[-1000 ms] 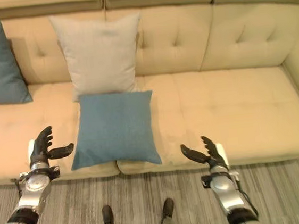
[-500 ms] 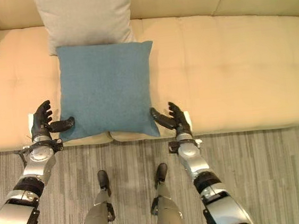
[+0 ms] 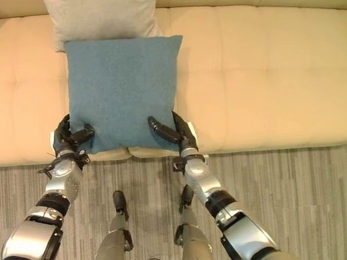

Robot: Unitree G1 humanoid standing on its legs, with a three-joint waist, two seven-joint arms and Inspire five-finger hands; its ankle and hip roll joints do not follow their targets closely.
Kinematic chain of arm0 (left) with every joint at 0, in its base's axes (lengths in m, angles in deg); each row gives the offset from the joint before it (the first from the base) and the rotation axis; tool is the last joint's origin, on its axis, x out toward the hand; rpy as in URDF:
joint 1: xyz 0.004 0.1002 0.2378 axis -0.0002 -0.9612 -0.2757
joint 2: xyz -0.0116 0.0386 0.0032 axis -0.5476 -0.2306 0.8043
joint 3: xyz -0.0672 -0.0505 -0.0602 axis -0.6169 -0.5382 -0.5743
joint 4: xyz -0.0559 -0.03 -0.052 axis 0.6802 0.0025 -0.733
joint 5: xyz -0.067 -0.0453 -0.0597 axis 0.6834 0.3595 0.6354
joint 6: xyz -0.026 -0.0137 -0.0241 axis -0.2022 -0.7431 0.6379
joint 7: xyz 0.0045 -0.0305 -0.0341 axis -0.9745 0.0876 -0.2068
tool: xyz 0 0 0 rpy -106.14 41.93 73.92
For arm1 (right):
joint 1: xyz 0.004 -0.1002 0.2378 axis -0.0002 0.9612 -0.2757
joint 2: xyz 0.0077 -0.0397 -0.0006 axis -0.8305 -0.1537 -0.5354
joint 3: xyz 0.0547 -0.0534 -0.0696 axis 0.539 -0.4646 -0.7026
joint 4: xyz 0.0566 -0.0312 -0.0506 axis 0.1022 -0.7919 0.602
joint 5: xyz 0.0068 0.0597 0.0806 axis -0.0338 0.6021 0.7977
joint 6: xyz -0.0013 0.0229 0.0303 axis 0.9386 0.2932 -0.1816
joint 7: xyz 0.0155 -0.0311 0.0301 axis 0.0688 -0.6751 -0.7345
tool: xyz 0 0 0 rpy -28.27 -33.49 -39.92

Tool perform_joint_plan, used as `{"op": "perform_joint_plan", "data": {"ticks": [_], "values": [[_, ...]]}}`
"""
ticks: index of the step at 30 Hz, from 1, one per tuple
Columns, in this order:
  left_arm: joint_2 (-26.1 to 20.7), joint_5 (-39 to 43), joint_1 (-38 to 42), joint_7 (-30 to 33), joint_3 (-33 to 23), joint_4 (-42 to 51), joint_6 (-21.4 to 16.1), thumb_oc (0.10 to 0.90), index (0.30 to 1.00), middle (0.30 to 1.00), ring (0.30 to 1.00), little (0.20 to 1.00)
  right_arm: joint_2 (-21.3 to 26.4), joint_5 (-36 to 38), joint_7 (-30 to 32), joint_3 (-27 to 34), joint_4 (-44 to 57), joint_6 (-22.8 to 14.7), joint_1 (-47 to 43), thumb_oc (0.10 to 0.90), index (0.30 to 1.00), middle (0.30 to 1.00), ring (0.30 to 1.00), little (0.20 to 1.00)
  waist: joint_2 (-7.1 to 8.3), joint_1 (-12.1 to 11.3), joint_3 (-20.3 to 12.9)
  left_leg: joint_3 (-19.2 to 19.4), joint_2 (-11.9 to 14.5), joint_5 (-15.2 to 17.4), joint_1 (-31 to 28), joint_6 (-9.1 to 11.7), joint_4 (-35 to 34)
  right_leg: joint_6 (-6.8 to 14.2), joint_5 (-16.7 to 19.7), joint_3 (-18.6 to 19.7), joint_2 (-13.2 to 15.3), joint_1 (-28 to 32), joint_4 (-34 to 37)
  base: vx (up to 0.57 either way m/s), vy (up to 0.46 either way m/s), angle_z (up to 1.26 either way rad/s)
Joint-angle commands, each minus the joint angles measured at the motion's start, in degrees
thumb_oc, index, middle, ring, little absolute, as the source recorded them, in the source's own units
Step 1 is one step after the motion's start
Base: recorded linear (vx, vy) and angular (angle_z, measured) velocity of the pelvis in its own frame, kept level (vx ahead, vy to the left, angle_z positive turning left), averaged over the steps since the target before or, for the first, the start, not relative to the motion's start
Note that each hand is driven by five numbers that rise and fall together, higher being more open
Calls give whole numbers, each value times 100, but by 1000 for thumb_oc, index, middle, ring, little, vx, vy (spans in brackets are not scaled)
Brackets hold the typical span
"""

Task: Pick up all the scattered cushions and arrange them neatly on the sofa.

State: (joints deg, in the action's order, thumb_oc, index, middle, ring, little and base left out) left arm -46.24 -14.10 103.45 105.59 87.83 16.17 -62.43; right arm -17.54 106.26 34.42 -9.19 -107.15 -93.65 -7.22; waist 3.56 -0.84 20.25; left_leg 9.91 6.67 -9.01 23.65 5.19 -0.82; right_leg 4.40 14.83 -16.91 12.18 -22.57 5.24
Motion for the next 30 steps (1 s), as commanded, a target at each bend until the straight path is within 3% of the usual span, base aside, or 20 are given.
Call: {"op": "perform_joint_plan", "data": {"ticks": [1, 6, 10, 11, 12, 13, 14, 15, 16, 21, 25, 27, 30], "values": [[441, 122, 1654, -683, 926, -299, -43, 800, 900, 900, 900, 900, -288, -926, -632, -798, -922, 442, -1618, 800, 900, 900, 900, 900, -318, -150, 19, -485, 95, -43, 221, 503, -418, 1055, -452, 49, 677, 448, -24, -25, 19, 4], [670, 197, 1918, -695, 989, -455, 49, 800, 900, 900, 900, 900, -341, -1694, -621, -981, -1793, 809, -2220, 800, 900, 900, 900, 900, -304, -169, 37, -511, 85, -84, 287, 494, -418, 1051, -448, 64, 640, 402, -24, -13, 1, 6], [856, 405, 1963, -815, 932, -561, 74, 800, 900, 900, 900, 900, -516, -1530, -679, -947, -1965, 782, -2293, 800, 900, 900, 900, 900, -320, -176, 28, -532, 67, -91, 327, 484, -418, 1053, -455, 80, 638, 364, -24, 0, 0, 0], [856, 406, 1962, -815, 932, -561, 74, 800, 900, 900, 900, 900, -517, -1530, -680, -947, -1966, 781, -2294, 582, 573, 573, 573, 573, -320, -176, 27, -532, 67, -91, 328, 484, -418, 1053, -455, 80, 638, 363, -24, 0, 0, 0], [910, 539, 1835, -939, 900, -496, 61, 800, 900, 900, 900, 900, -646, -1495, -708, -991, -1959, 734, -2271, 400, 300, 300, 300, 300, -322, -185, 7, -530, 59, -83, 324, 482, -418, 1057, -458, 88, 638, 352, -24, 0, 0, 0], [957, 591, 1788, -993, 890, -467, 56, 685, 728, 728, 728, 728, -708, -1512, -733, -1025, -1955, 715, -2236, 400, 300, 300, 300, 300, -331, -189, -15, -529, 53, -80, 325, 478, -418, 1057, -462, 97, 642, 346, -24, 0, 0, 0], [1004, 549, 1747, -987, 896, -443, 11, 685, 728, 728, 728, 728, -788, -1486, -736, -1031, -1961, 691, -2186, 400, 300, 300, 300, 300, -337, -195, -38, -530, 52, -80, 322, 477, -418, 1056, -465, 98, 645, 347, -24, 0, 0, 0], [1004, 548, 1743, -986, 896, -441, 11, 477, 415, 415, 415, 415, -789, -1486, -735, -1032, -1961, 691, -2184, 400, 300, 300, 300, 300, -336, -195, -42, -529, 52, -80, 323, 477, -418, 1056, -466, 98, 645, 346, -24, 0, 0, 0], [1169, 672, 1660, -924, 848, -379, -76, 400, 300, 300, 300, 300, -955, -1396, -713, -978, -1914, 640, -2067, 400, 300, 300, 300, 300, -347, -199, -73, -524, 46, -76, 302, 475, -418, 1050, -478, 104, 657, 372, -24, 0, 0, 0], [1390, 1068, 1509, -1048, 773, -256, -48, 400, 300, 300, 300, 300, -1109, -1074, -643, -740, -1871, 571, -1900, 400, 300, 300, 300, 300, -403, -184, -111, -489, 31, -52, 238, 469, -418, 1054, -502, 154, 683, 417, -24, 3, 18, 0], [1558, 1163, 1134, -1023, 848, 398, -197, 400, 300, 300, 300, 300, -1167, -739, -603, -492, -1583, 435, -1527, 400, 300, 300, 300, 300, -501, -165, -183, -464, -6, -4, 116, 448, -418, 1060, -521, 193, 719, 504, -24, 3, 10, 0], [1590, 1005, 928, -907, 917, 728, -303, 400, 300, 300, 300, 300, -1095, -801, -529, -470, -1316, 386, -1376, 400, 300, 300, 300, 300, -530, -154, -227, -446, -21, 20, 46, 435, -418, 1060, -534, 211, 743, 570, -24, 18, 3, -2], [1887, 1640, 399, -735, 654, 1609, -645, 400, 300, 300, 300, 300, -1026, -594, -201, -131, -650, 239, -910, 400, 300, 300, 300, 300, -590, -105, -327, -384, -57, 85, -156, 401, -418, 1060, -576, 240, 805, 737, -24, 36, 1, -9]]}}
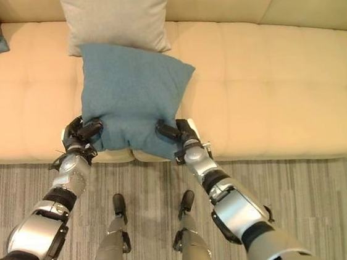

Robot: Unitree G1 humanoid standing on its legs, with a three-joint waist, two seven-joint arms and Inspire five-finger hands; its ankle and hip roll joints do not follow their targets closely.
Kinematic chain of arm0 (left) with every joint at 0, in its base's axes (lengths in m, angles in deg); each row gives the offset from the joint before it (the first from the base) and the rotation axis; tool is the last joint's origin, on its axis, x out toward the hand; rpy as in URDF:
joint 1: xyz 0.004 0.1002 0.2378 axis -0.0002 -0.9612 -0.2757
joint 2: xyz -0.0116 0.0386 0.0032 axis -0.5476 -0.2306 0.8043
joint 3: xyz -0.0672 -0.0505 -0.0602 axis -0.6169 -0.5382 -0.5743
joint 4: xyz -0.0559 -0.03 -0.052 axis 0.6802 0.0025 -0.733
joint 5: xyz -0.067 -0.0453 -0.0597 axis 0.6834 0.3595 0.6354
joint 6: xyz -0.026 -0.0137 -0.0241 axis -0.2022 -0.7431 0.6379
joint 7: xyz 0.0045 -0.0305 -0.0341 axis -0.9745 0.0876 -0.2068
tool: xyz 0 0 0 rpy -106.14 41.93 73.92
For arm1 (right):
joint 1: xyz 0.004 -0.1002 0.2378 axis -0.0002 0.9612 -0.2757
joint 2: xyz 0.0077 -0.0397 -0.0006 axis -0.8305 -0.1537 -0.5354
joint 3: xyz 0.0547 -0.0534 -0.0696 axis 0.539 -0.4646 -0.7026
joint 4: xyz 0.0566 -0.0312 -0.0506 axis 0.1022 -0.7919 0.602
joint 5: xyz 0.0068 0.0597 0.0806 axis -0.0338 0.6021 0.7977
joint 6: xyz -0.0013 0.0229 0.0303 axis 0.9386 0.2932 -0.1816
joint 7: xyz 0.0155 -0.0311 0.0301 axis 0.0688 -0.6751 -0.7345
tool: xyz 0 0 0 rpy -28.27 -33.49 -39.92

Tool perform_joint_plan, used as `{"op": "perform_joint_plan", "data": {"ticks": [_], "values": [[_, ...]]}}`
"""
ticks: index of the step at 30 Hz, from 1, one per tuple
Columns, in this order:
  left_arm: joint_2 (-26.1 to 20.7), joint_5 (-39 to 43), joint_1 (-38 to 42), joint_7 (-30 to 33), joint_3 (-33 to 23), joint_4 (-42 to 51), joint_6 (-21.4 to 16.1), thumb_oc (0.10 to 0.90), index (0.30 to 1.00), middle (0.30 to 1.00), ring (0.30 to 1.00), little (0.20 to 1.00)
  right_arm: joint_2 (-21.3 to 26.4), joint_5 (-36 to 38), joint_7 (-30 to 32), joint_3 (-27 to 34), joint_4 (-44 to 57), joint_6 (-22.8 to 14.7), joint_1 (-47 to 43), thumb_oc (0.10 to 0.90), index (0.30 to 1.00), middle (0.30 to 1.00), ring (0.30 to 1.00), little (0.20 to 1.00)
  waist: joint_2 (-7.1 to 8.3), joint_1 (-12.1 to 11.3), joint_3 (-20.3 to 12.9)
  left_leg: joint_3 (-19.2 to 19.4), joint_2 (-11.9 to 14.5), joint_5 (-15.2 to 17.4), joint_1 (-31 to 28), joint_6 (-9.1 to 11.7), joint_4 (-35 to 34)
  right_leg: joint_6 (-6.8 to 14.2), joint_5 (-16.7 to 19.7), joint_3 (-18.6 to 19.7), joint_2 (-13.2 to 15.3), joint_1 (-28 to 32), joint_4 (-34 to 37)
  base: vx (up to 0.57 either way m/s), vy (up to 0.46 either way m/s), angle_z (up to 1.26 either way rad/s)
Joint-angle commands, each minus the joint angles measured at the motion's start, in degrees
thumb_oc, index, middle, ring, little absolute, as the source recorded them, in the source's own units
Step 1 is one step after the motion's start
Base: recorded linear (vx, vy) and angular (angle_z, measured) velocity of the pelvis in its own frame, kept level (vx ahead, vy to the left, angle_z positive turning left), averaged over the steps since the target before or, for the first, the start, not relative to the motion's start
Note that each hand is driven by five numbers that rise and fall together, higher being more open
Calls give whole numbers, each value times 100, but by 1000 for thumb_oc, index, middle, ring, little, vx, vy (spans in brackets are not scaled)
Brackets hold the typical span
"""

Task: Pick up all the scattered cushions and arrange them neatly on the sofa.

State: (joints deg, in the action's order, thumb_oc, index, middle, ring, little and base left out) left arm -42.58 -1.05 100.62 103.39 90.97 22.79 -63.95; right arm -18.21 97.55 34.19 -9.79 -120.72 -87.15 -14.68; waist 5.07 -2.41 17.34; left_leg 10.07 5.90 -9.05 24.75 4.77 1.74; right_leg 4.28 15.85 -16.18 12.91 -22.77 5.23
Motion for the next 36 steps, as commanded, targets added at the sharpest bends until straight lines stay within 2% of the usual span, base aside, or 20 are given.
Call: {"op": "perform_joint_plan", "data": {"ticks": [1, 4, 5, 8, 11, 15, 17, 18, 19, 21, 22, 24, 26, 28, 30, 31, 32, 33, 34, 36], "values": [[1523, 332, 669, -509, 344, 956, -492, 400, 300, 300, 300, 300, -958, 276, -175, -73, 716, -407, -150, 400, 300, 300, 300, 300, -741, 49, -38, -398, 21, 91, -271, 444, -674, 1072, -679, 169, 733, 761, -23, 62, 28, -9], [1590, 331, 300, -481, 417, 1566, -581, 400, 300, 300, 300, 300, -860, 299, -21, 81, 1428, -528, 303, 400, 300, 300, 300, 300, -786, 122, -148, -335, -6, 135, -383, 396, -674, 1072, -670, 244, 769, 797, -23, 52, 36, -14], [1527, -70, -260, -615, 806, 2501, -541, 400, 300, 300, 300, 300, -581, -146, 72, 188, 2563, -619, 1100, 400, 300, 300, 300, 300, -970, 277, -297, -216, -66, 247, -663, 326, -674, 1072, -720, 280, 859, 992, -23, 123, 61, -16], [1545, -294, -536, -764, 1078, 2914, -451, 400, 300, 300, 300, 300, -428, -334, 104, 397, 3062, -643, 1408, 400, 300, 300, 300, 300, -1147, 364, -451, -78, -109, 319, -845, 277, -674, 1072, -718, 324, 890, 1064, -23, 116, 56, -7], [1634, -149, -891, -997, 1434, 3557, -401, 400, 300, 300, 300, 300, -307, -601, 91, 479, 3752, -625, 1691, 400, 300, 300, 300, 300, -1390, 529, -514, 389, 56, 447, -1406, 185, -674, 1072, -832, -150, 1026, 1247, -401, 77, -50, -22], [1583, -297, -1013, -1023, 1565, 3806, -466, 400, 300, 300, 300, 300, -283, -816, 37, 380, 4004, -623, 1772, 400, 300, 300, 300, 300, -1427, 595, -540, 793, 381, 400, -1799, 267, -674, 1005, -1094, -626, 1072, 1459, -820, 54, -247, -72], [1386, -475, -1296, -1098, 1640, 3996, -446, 400, 300, 300, 300, 300, -81, -1042, 78, 385, 4302, -743, 1992, 400, 300, 300, 300, 300, -1400, 685, -657, 1032, 961, 111, -2121, 485, -674, 812, -1664, -337, 550, 1552, -1110, 142, -693, -69], [1386, -477, -1300, -1096, 1642, 3999, -445, 400, 300, 300, 300, 300, -80, -1042, 79, 385, 4305, -741, 1997, 400, 300, 300, 300, 300, -1404, 678, -656, 1038, 971, 111, -2127, 491, -674, 807, -1668, -331, 541, 1552, -1114, 240, -739, -80], [1321, -469, -1421, -1166, 1653, 4063, -431, 400, 300, 300, 300, 300, 17, -1177, 82, 351, 4419, -769, 2012, 400, 300, 300, 300, 300, -1394, 719, -716, 1192, 1245, -68, -2403, 481, -674, 634, -1909, -264, 171, 1628, -1121, 257, -567, -89], [1340, -393, -1464, -1168, 1678, 4113, -416, 400, 300, 300, 300, 300, 56, -1101, 98, 382, 4482, -792, 2083, 400, 300, 300, 300, 300, -1364, 731, -699, 1177, 1300, -226, -2606, 531, -597, 599, -2050, -229, 58, 1829, -1085, 200, -616, -106], [1437, -311, -1400, -1169, 1734, 4089, -349, 400, 300, 300, 300, 300, 147, -903, 198, 508, 4717, -856, 2237, 400, 300, 300, 300, 300, -1242, 820, -643, 1433, 1516, -440, -2408, 523, 242, 427, -2055, -251, -165, 2062, -933, 24, -464, -88], [1458, -390, -1369, -1177, 1783, 3995, -332, 400, 300, 300, 300, 300, 207, -875, 183, 517, 4796, -830, 2269, 400, 300, 300, 300, 300, -1175, 874, -678, 1683, 1603, -319, -2379, 497, 635, 311, -2046, -229, -247, 2141, -803, 95, -539, -76], [1493, -694, -1139, -1040, 1879, 3937, -381, 400, 300, 300, 300, 300, 259, -892, 168, 478, 5027, -828, 2217, 400, 300, 300, 300, 300, -1046, 793, -707, 1034, 763, 380, -1936, 152, 1728, 127, -1899, 125, -436, 2219, -457, 133, -533, -124], [1487, -947, -1042, -986, 1966, 4017, -439, 400, 300, 300, 300, 300, 199, -719, 80, 483, 5199, -937, 2367, 400, 300, 300, 300, 300, -964, 735, -730, 665, 21, 895, -1622, -44, 1775, 130, -1864, 437, -599, 2350, -307, 136, -242, -154], [1487, -947, -1043, -986, 1966, 4017, -439, 400, 300, 300, 300, 300, 199, -719, 80, 483, 5199, -937, 2368, 400, 300, 300, 300, 300, -963, 732, -734, 669, 20, 893, -1621, -45, 1771, 130, -1863, 440, -598, 2345, -307, 86, -68, -103], [1490, -1037, -1014, -962, 1975, 4017, -452, 400, 300, 300, 300, 300, 233, -751, 34, 482, 5237, -943, 2432, 400, 300, 300, 300, 300, -974, 720, -742, 610, -246, 1037, -1605, -128, 1542, 154, -1863, 564, -654, 2408, -262, 298, -93, -70], [1503, -1093, -1077, -1000, 1990, 4068, -449, 400, 300, 300, 300, 300, 243, -780, 14, 513, 5183, -963, 2505, 400, 300, 300, 300, 300, -1031, 589, -768, 191, -861, 1042, -1345, -218, 1172, 185, -1841, 856, -840, 2541, -223, 378, -126, -106], [1455, -1128, -1117, -1040, 1973, 4124, -469, 400, 300, 300, 300, 300, 236, -785, -13, 525, 5169, -977, 2568, 400, 300, 300, 300, 300, -1061, 499, -805, -64, -1085, 911, -1348, -204, 845, 195, -1829, 1002, -972, 2573, -202, 602, -153, -166], [1254, -1315, -1317, -1100, 1933, 4350, -449, 400, 300, 300, 300, 300, 221, -943, -74, 522, 5157, -1016, 2684, 400, 300, 300, 300, 300, -1159, 224, -867, -901, -1467, 765, -1546, -357, 117, 187, -1936, 1538, -1382, 2640, -366, 503, -119, -256], [1106, -1317, -1412, -1055, 1893, 4541, -424, 400, 300, 300, 300, 300, 291, -1057, -88, 626, 5275, -970, 2833, 400, 300, 300, 300, 300, -1214, 272, -874, -700, -1354, 955, -1978, -615, 37, 374, -2216, 1364, -1300, 2580, -1227, 489, -56, -306]]}}
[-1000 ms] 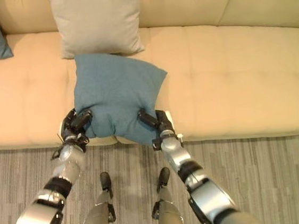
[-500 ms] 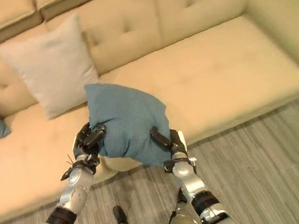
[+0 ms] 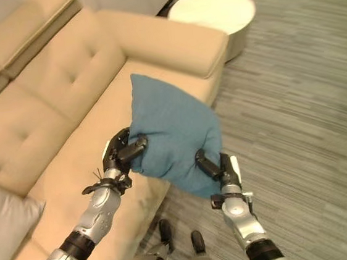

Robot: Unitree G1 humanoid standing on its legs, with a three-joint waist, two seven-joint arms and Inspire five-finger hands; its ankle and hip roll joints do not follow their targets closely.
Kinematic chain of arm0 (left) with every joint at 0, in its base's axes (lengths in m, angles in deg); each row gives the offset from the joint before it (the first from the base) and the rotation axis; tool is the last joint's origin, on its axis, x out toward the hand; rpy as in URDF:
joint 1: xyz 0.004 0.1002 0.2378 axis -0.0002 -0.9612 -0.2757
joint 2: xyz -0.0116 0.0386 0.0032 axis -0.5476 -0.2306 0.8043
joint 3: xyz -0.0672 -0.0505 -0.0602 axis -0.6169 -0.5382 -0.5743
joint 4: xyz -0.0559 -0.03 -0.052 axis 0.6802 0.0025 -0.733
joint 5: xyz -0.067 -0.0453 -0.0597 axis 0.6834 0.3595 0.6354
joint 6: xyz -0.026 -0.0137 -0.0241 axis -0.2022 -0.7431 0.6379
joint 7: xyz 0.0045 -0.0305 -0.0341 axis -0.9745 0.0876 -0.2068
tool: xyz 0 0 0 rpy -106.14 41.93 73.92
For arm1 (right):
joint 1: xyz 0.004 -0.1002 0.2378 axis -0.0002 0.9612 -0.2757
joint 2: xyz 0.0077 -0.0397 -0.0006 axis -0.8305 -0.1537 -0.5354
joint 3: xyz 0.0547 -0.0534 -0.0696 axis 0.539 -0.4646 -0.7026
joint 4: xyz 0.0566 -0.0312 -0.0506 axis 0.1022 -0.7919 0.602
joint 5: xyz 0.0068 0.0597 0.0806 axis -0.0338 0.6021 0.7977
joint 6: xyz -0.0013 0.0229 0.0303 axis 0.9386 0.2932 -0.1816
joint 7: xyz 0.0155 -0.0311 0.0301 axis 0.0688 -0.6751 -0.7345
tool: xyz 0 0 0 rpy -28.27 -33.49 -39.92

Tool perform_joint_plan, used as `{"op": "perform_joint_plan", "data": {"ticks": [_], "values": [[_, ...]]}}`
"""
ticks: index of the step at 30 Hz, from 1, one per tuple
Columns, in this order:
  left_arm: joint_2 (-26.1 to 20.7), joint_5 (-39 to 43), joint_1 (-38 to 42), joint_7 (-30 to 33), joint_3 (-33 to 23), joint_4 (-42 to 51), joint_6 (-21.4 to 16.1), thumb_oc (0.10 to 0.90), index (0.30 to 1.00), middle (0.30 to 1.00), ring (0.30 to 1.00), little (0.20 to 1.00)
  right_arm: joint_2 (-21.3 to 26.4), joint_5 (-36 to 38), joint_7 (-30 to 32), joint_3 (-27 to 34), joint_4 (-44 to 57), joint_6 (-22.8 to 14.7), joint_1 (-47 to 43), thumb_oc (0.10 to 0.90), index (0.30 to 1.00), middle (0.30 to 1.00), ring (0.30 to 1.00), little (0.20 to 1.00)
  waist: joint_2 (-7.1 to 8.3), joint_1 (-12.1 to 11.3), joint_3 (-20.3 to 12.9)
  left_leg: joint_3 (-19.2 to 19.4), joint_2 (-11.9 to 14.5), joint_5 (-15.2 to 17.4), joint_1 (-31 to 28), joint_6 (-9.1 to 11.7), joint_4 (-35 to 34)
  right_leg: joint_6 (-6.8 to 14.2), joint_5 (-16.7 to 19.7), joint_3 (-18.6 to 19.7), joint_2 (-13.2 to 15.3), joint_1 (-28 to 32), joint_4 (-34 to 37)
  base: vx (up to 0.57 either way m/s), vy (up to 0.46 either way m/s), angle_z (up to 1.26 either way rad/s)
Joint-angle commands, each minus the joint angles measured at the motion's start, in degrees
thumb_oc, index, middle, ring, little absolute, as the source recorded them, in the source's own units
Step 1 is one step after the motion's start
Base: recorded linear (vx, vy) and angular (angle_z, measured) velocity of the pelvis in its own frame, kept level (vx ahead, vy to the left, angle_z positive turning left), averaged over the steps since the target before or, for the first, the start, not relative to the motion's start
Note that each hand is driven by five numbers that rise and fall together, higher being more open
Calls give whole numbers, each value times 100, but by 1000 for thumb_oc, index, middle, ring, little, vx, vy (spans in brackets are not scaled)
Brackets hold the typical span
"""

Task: Pick up all the scattered cushions and arrange them neatly on the sofa.

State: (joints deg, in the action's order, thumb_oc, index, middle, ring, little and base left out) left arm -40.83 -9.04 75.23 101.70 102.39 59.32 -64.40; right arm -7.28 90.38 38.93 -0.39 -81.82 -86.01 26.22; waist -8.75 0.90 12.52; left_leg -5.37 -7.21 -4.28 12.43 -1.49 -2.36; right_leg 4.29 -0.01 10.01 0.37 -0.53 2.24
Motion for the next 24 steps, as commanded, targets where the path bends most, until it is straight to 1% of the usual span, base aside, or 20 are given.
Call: {"op": "perform_joint_plan", "data": {"ticks": [1, 2, 3, 4, 5, 6, 7, 8, 10, 11, 12, 13, 15, 16, 17, 19, 20, 21, 23, 24], "values": [[868, -491, 1105, -810, 698, 890, -375, 400, 300, 300, 300, 300, -864, -482, -567, -323, 1335, -1022, -1355, 400, 300, 300, 300, 300, 104, -95, -295, 1184, 210, 605, -1054, 19, 417, 591, -399, -2191, 557, -194, -1875, 282, -28, -218], [868, -491, 1108, -810, 697, 889, -375, 400, 300, 300, 300, 300, -864, -483, -567, -324, 1334, -1022, -1358, 400, 300, 300, 300, 300, 101, -98, -306, 1186, 214, 598, -1036, 20, 417, 588, -390, -2189, 554, -212, -1873, 174, -76, -104], [835, -483, 1101, -805, 706, 851, -360, 400, 300, 300, 300, 300, -912, -508, -541, -299, 1288, -990, -1385, 400, 300, 300, 300, 300, 52, -110, -301, 1289, 351, 629, -1129, 40, 396, 496, -480, -2797, 906, -239, -2001, 153, -174, -90], [766, -448, 1072, -871, 699, 833, -295, 400, 300, 300, 300, 300, -944, -527, -568, -286, 1268, -936, -1319, 400, 300, 300, 300, 300, 48, -69, -303, 1365, 532, 674, -1252, 86, 379, 501, -396, -3065, 1279, -356, -2031, 219, -268, -96], [739, -457, 1060, -885, 672, 800, -278, 400, 300, 300, 300, 300, -949, -532, -584, -268, 1275, -905, -1294, 400, 300, 300, 300, 300, 59, -51, -331, 1382, 597, 728, -1293, 120, 378, 520, -339, -3052, 1444, -355, -1927, 163, -221, -71], [739, -457, 1058, -886, 673, 800, -278, 400, 300, 300, 300, 300, -950, -532, -584, -268, 1278, -903, -1291, 400, 300, 300, 300, 300, 61, -56, -326, 1388, 596, 734, -1304, 120, 379, 523, -344, -3045, 1444, -349, -1931, 130, -196, -57], [721, -454, 1073, -903, 671, 756, -249, 400, 300, 300, 300, 300, -951, -565, -590, -267, 1282, -878, -1296, 400, 300, 300, 300, 300, 52, -44, -371, 1397, 677, 804, -1316, 171, 384, 552, -247, -3003, 1659, -334, -1769, 183, -348, -21], [727, -462, 1094, -917, 648, 737, -246, 400, 300, 300, 300, 300, -965, -630, -563, -240, 1295, -838, -1308, 400, 300, 300, 300, 300, 78, -34, -406, 1382, 801, 957, -1303, 291, 506, 676, 161, -2894, 2174, -291, -1423, 242, -520, -21], [639, -508, 1082, -896, 596, 789, -260, 400, 300, 300, 300, 300, -950, -717, -568, -225, 1347, -804, -1271, 400, 300, 300, 300, 300, 237, -8, -422, 1282, 964, 1107, -1325, 447, 700, 760, 417, -2437, 2331, -178, -1043, 233, -590, 0], [636, -471, 1053, -912, 585, 802, -277, 400, 300, 300, 300, 300, -934, -716, -551, -158, 1408, -806, -1203, 400, 300, 300, 300, 300, 312, 32, -416, 1182, 1032, 1138, -1334, 494, 804, 858, 343, -2007, 2173, -197, -1102, 228, -623, 32], [621, -435, 1016, -851, 556, 806, -306, 400, 300, 300, 300, 300, -918, -701, -544, -108, 1437, -820, -1109, 400, 300, 300, 300, 300, 410, 22, -461, 1094, 1218, 1083, -1333, 569, 876, 880, -10, -1653, 1859, -234, -1157, 205, -564, 76], [608, -398, 989, -841, 533, 819, -317, 400, 300, 300, 300, 300, -891, -682, -538, -86, 1436, -839, -1074, 400, 300, 300, 300, 300, 441, 1, -486, 1075, 1338, 991, -1373, 634, 895, 874, -177, -1653, 1725, -242, -1156, 211, -640, 103], [596, -261, 944, -771, 494, 785, -301, 400, 300, 300, 300, 300, -827, -595, -470, -79, 1356, -886, -1056, 400, 300, 300, 300, 300, 443, -56, -502, 1004, 1848, 373, -1408, 871, 807, 717, -430, -1820, 1297, -246, -1194, 121, -590, 44], [618, -218, 943, -772, 493, 781, -307, 400, 300, 300, 300, 300, -796, -569, -468, -74, 1371, -902, -1037, 400, 300, 300, 300, 300, 430, -49, -503, 975, 1958, 199, -1381, 902, 763, 648, -467, -1887, 1205, -237, -1164, 32, -339, -4], [620, -218, 943, -773, 492, 781, -307, 400, 300, 300, 300, 300, -794, -569, -468, -74, 1371, -902, -1037, 400, 300, 300, 300, 300, 423, -42, -505, 966, 1966, 193, -1380, 907, 756, 644, -465, -1897, 1197, -234, -1158, 10, -310, 49], [744, -146, 958, -721, 480, 699, -272, 400, 300, 300, 300, 300, -688, -545, -366, -39, 1373, -934, -1048, 400, 300, 300, 300, 300, 444, 11, -472, 1228, 2205, -243, -1287, 850, 769, 452, -485, -2266, 943, -115, -1022, -20, -496, 49], [851, -99, 975, -662, 405, 598, -332, 400, 300, 300, 300, 300, -579, -595, -364, -115, 1438, -914, -1111, 400, 300, 300, 300, 300, 544, 22, -430, 1527, 1969, 242, -1224, 654, 1063, 331, -488, -2433, 836, -29, -782, -7, -658, 46], [918, -23, 956, -709, 393, 558, -342, 400, 300, 300, 300, 300, -535, -577, -425, -112, 1442, -922, -1077, 400, 300, 300, 300, 300, 592, -47, -460, 1538, 1403, 814, -1162, 483, 1181, 299, -456, -2567, 774, 24, -570, 24, -587, 60], [961, -7, 917, -705, 422, 525, -313, 400, 300, 300, 300, 300, -556, -607, -415, -105, 1418, -912, -1094, 400, 300, 300, 300, 300, 632, -147, -500, 1556, 772, 1141, -917, 327, 1224, 346, -366, -2658, 651, 119, -378, 98, -318, 31], [965, -8, 892, -733, 442, 525, -293, 400, 300, 300, 300, 300, -586, -627, -424, -106, 1394, -899, -1096, 400, 300, 300, 300, 300, 603, -190, -552, 1581, 561, 1115, -878, 265, 1073, 364, -325, -2664, 567, 115, -315, 199, -241, 8]]}}
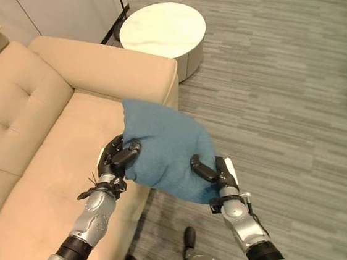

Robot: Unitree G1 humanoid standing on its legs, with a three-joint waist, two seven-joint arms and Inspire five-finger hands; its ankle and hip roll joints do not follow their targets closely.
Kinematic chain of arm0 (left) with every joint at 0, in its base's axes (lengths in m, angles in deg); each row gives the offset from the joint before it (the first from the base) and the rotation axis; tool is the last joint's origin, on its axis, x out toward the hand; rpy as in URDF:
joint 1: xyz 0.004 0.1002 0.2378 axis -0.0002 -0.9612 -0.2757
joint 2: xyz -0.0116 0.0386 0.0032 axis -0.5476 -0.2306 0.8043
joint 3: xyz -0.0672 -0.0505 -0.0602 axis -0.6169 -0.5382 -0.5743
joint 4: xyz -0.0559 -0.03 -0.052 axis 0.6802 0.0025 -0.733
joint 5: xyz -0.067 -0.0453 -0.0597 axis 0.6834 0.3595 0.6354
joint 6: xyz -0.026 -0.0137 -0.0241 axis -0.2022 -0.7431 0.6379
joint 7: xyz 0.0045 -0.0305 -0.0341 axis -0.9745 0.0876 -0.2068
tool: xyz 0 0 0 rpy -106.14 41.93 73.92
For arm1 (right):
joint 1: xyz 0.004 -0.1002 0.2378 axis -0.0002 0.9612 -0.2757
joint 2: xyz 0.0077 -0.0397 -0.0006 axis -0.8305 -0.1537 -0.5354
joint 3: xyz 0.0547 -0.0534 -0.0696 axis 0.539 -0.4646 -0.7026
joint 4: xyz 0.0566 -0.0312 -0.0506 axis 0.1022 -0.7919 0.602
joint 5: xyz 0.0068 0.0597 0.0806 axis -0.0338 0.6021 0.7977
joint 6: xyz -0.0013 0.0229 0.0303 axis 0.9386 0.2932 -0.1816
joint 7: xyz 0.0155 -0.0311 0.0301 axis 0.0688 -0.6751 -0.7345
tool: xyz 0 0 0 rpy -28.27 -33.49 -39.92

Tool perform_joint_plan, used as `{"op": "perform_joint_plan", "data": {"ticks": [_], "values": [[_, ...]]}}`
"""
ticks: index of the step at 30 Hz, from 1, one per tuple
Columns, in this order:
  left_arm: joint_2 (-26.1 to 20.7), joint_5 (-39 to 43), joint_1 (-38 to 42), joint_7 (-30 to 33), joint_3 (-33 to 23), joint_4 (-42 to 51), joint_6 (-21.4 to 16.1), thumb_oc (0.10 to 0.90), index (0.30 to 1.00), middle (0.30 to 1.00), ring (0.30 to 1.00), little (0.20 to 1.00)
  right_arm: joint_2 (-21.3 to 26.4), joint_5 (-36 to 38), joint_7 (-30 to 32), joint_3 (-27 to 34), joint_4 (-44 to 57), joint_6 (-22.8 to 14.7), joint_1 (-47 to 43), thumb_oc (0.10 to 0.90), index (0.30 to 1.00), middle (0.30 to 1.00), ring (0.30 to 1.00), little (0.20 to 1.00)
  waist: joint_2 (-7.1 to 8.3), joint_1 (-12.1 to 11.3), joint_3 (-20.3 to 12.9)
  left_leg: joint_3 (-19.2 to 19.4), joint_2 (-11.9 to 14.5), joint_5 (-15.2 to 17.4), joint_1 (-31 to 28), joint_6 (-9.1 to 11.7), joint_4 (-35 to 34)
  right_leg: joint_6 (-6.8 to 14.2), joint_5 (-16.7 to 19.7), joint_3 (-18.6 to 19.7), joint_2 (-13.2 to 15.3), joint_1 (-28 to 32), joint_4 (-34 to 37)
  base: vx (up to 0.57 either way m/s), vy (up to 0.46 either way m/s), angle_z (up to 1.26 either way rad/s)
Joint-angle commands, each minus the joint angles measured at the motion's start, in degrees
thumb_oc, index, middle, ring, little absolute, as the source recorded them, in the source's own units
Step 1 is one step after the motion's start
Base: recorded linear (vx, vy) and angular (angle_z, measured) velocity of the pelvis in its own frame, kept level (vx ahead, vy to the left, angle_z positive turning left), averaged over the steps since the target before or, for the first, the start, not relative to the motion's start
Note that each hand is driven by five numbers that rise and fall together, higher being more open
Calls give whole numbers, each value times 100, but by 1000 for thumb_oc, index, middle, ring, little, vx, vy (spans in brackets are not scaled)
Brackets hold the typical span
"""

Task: Pick up all the scattered cushions and arrange them neatly on the sofa.

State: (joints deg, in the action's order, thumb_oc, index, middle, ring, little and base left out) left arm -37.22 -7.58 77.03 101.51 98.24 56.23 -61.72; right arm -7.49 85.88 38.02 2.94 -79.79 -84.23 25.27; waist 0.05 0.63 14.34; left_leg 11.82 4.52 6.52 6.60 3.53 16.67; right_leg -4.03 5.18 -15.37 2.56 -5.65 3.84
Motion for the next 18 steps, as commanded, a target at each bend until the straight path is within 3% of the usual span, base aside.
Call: {"op": "perform_joint_plan", "data": {"ticks": [1, 2, 3, 4, 5, 6, 7, 8, 9, 10, 11, 12, 13, 14, 15, 16, 17, 18], "values": [[612, -196, 729, -719, 860, 800, -532, 400, 300, 300, 300, 300, -666, -234, -336, -527, 1082, -1047, -1039, 400, 300, 300, 300, 300, -349, -283, -786, 40, -933, -217, -41, -273, -1161, 1211, -827, -163, 113, 753, -370, 188, -215, 5], [598, -214, 733, -702, 861, 801, -524, 400, 300, 300, 300, 300, -707, -263, -322, -556, 998, -1027, -1066, 400, 300, 300, 300, 300, -303, -388, -773, 82, -1039, -412, 289, -228, -1152, 1190, -824, -133, 5, 881, -279, 148, -171, -2], [594, -214, 733, -700, 865, 802, -524, 400, 300, 300, 300, 300, -713, -263, -321, -555, 991, -1031, -1069, 400, 300, 300, 300, 300, -292, -392, -780, 86, -1041, -403, 298, -226, -1139, 1191, -822, -130, 7, 885, -262, 127, -150, -19], [536, -201, 734, -692, 836, 849, -517, 400, 300, 300, 300, 300, -829, -249, -324, -607, 915, -1012, -1180, 400, 300, 300, 300, 300, -321, -603, -794, 22, -1034, -598, 383, -201, -1419, 1181, -888, -31, -204, 990, -240, 94, -78, -22], [535, -200, 732, -692, 837, 850, -516, 400, 300, 300, 300, 300, -829, -249, -324, -607, 914, -1013, -1179, 400, 300, 300, 300, 300, -321, -614, -779, 32, -1037, -609, 348, -203, -1453, 1184, -890, -19, -201, 1006, -243, 236, -131, -53], [478, -135, 700, -693, 820, 885, -486, 400, 300, 300, 300, 300, -935, -279, -343, -637, 895, -1021, -1178, 400, 300, 300, 300, 300, -330, -751, -819, -233, -1112, -654, 161, -373, -1548, 1205, -1033, 6, -240, 1032, -485, 148, -52, -64], [475, -134, 696, -692, 822, 888, -485, 400, 300, 300, 300, 300, -937, -280, -343, -637, 896, -1021, -1175, 400, 300, 300, 300, 300, -328, -747, -810, -236, -1118, -658, 143, -375, -1560, 1208, -1046, 3, -234, 1038, -500, 241, -28, -74], [427, -187, 734, -689, 865, 1029, -441, 400, 300, 300, 300, 300, -955, -315, -383, -614, 969, -1008, -1163, 400, 300, 300, 300, 300, -386, -639, -735, -222, -1062, -612, -204, -547, -1657, 1509, -994, -163, 24, 744, -1736, 91, 27, -48], [427, -187, 737, -688, 863, 1029, -440, 400, 300, 300, 300, 300, -954, -315, -383, -614, 970, -1007, -1165, 400, 300, 300, 300, 300, -389, -644, -747, -218, -1056, -621, -184, -546, -1658, 1504, -985, -159, 19, 721, -1738, 181, 30, -38], [400, -247, 739, -565, 828, 991, -484, 400, 300, 300, 300, 300, -1020, -390, -393, -634, 945, -972, -1211, 400, 300, 300, 300, 300, -533, -546, -689, -322, -958, -526, -456, -630, -1688, 1841, -561, -374, 471, 178, -2909, 84, 5, -31], [400, -249, 741, -564, 825, 991, -484, 400, 300, 300, 300, 300, -1021, -391, -393, -636, 944, -972, -1214, 400, 300, 300, 300, 300, -514, -532, -682, -329, -985, -528, -457, -636, -1689, 1847, -600, -375, 508, 153, -2979, 150, -1, -10], [404, -254, 745, -552, 823, 980, -489, 400, 300, 300, 300, 300, -1046, -383, -400, -634, 920, -937, -1210, 400, 300, 300, 300, 300, -577, -507, -687, -350, -918, -517, -561, -617, -1757, 1819, -597, -507, 744, 80, -3087, 97, -29, 19], [404, -269, 730, -582, 830, 970, -472, 400, 300, 300, 300, 300, -1056, -365, -420, -621, 927, -914, -1176, 400, 300, 300, 300, 300, -595, -459, -677, -415, -890, -516, -672, -594, -1847, 1722, -705, -610, 937, 107, -3008, 193, -138, 53], [401, -324, 727, -639, 836, 910, -464, 400, 300, 300, 300, 300, -1044, -369, -468, -592, 975, -902, -1115, 400, 300, 300, 300, 300, -632, -363, -699, -553, -843, -512, -767, -543, -1953, 1537, -755, -392, 1075, 59, -2529, 134, -132, 61], [402, -324, 725, -640, 836, 909, -464, 400, 300, 300, 300, 300, -1043, -369, -468, -593, 977, -901, -1111, 400, 300, 300, 300, 300, -635, -357, -692, -558, -840, -513, -783, -540, -1963, 1536, -756, -398, 1071, 78, -2519, 218, -247, 77], [394, -397, 706, -711, 844, 872, -446, 400, 300, 300, 300, 300, -995, -337, -514, -564, 1035, -917, -1053, 400, 300, 300, 300, 300, -653, -254, -749, -680, -795, -470, -845, -479, -2019, 1519, -603, 46, 1178, 8, -1946, 127, -139, 65], [395, -397, 704, -711, 845, 872, -447, 400, 300, 300, 300, 300, -994, -337, -515, -564, 1037, -916, -1050, 400, 300, 300, 300, 300, -658, -255, -743, -680, -791, -467, -858, -478, -2023, 1519, -598, 44, 1171, 27, -1930, 229, -247, 56], [395, -491, 723, -697, 851, 804, -450, 400, 300, 300, 300, 300, -952, -335, -503, -539, 1071, -927, -1000, 400, 300, 300, 300, 300, -652, -171, -760, -821, -769, -368, -949, -437, -2030, 1555, -456, 464, 1237, 8, -1370, 182, -186, 45]]}}
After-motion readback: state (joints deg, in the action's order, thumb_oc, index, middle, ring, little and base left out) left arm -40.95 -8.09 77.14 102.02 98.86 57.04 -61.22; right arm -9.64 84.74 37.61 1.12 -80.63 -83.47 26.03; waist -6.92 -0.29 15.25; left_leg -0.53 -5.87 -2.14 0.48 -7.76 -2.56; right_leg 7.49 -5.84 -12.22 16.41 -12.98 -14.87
